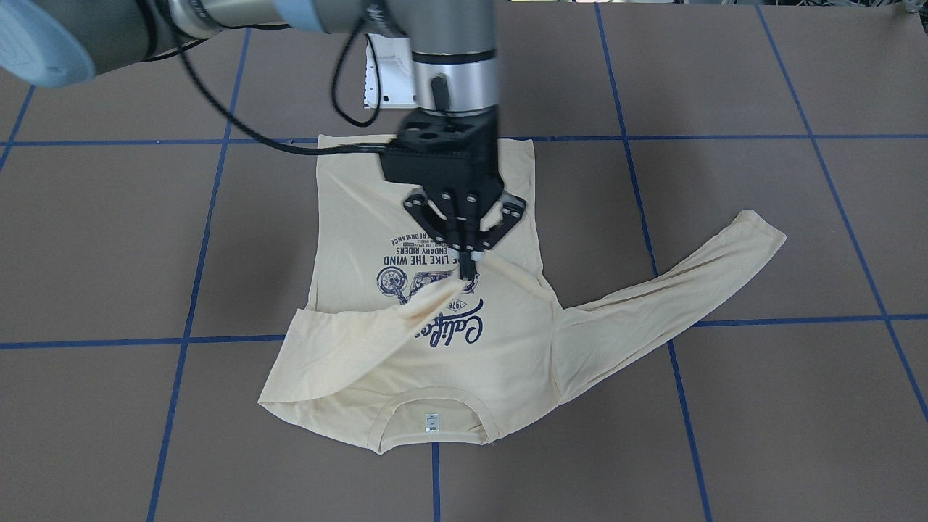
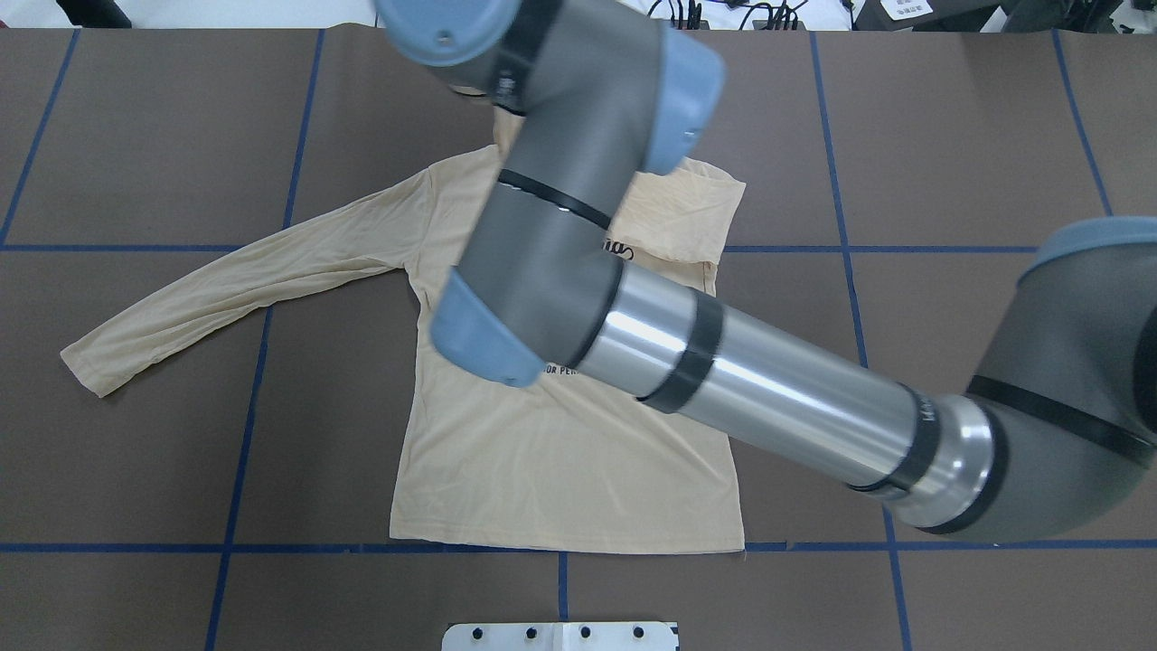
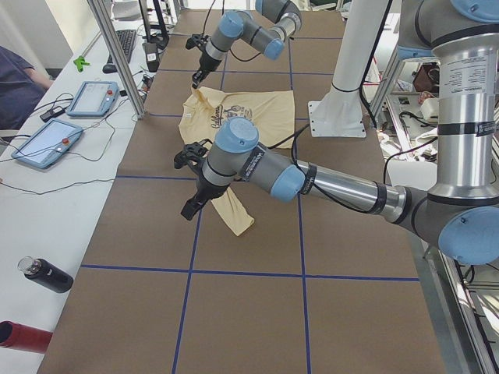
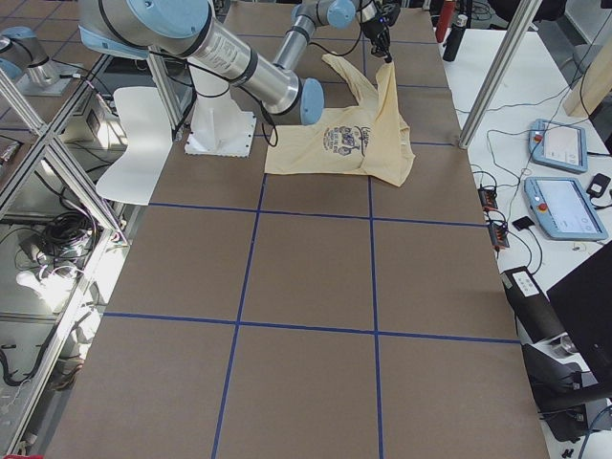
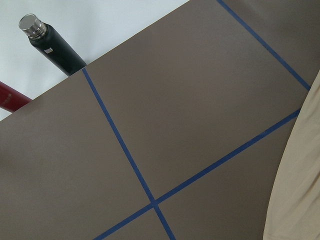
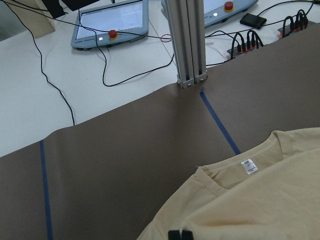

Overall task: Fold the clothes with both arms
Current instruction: 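Grasp the sleeve cuff with the right gripper and fold it across the shirt front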

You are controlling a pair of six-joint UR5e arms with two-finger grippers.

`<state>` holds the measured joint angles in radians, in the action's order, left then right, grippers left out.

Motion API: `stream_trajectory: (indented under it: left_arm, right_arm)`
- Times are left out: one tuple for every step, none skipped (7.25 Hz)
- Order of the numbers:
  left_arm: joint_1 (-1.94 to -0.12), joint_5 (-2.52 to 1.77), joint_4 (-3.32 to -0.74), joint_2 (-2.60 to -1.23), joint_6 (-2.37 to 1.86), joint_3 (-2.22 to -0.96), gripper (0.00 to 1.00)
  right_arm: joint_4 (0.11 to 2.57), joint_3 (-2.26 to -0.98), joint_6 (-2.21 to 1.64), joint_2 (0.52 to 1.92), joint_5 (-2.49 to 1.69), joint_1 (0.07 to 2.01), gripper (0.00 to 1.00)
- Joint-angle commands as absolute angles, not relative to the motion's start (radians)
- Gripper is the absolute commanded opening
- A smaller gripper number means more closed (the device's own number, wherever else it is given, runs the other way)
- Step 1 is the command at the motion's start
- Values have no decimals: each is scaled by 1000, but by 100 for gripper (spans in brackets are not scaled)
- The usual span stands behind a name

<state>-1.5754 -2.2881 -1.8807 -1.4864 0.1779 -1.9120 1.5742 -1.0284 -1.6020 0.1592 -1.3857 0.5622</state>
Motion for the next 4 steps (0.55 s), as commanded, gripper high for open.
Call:
stream_trajectory:
  left_arm:
    - [-1575,-2289,-1881,-1486,178,-1916,100]
    - [-1575,-2290,-1881,-1486,178,-1917,100]
    - [-1575,-2290,-1881,-1486,178,-1916,100]
    - [-1575,-2290,-1881,-1486,175,-1916,100]
  right_arm:
    - [1516,-861,-1664,48,-1342,529,99]
    - [1513,-854,-1666,29,-1345,531,99]
    - [1513,-854,-1666,22,-1348,531,99]
    - [1513,-854,-1660,17,-1354,534,99]
